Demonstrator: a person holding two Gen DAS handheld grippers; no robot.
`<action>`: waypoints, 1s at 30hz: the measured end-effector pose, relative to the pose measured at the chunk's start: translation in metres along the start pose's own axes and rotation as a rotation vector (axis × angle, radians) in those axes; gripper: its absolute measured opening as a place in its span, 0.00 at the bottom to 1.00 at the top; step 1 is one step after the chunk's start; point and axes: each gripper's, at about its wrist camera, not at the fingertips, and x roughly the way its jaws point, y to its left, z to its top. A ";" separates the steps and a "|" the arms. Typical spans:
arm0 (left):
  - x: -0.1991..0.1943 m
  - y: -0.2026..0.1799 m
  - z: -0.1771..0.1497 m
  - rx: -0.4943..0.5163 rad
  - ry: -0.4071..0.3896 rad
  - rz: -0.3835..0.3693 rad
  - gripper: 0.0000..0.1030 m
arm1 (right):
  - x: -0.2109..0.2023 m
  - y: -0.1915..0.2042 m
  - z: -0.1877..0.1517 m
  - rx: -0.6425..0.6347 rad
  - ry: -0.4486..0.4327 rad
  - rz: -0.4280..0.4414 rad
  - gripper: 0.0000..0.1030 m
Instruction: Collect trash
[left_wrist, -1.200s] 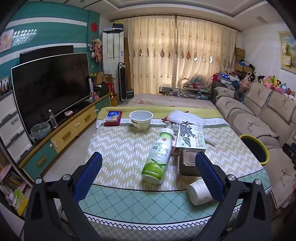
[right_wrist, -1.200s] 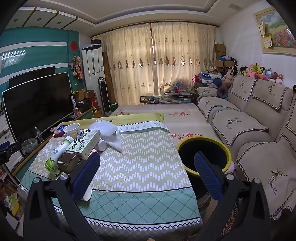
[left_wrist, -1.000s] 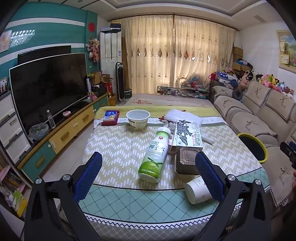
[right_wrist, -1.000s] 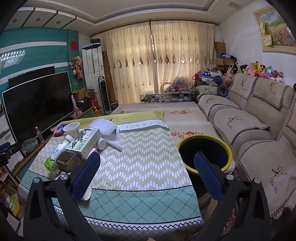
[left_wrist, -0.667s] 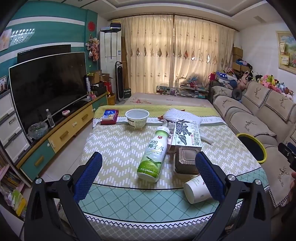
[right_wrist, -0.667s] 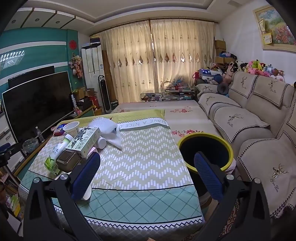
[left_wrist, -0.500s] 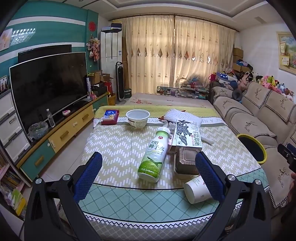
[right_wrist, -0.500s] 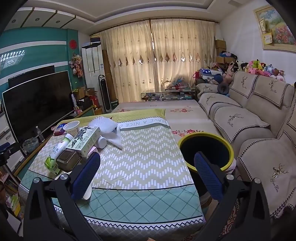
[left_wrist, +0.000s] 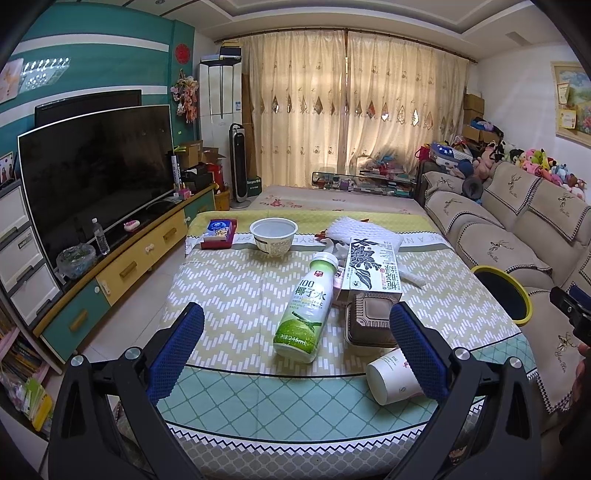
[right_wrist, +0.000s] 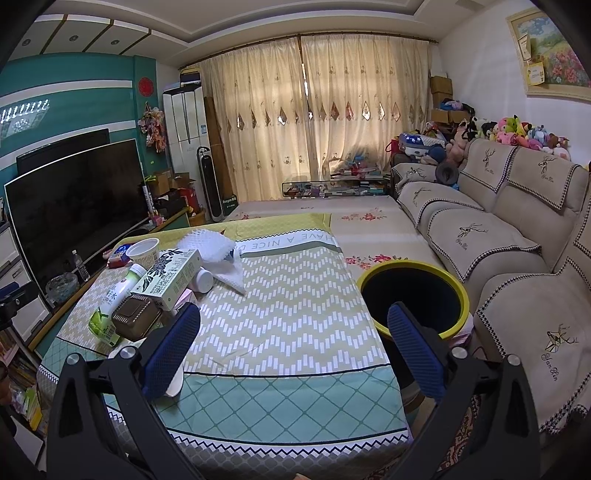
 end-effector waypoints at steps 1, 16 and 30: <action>0.000 0.000 0.000 0.001 0.001 0.000 0.96 | 0.000 0.001 -0.001 0.000 0.001 0.001 0.94; 0.000 -0.003 -0.001 0.002 0.004 0.000 0.96 | 0.005 0.004 -0.004 -0.001 0.008 0.004 0.94; 0.002 0.000 -0.002 0.001 0.008 0.005 0.96 | 0.010 0.007 -0.004 0.002 0.019 0.009 0.94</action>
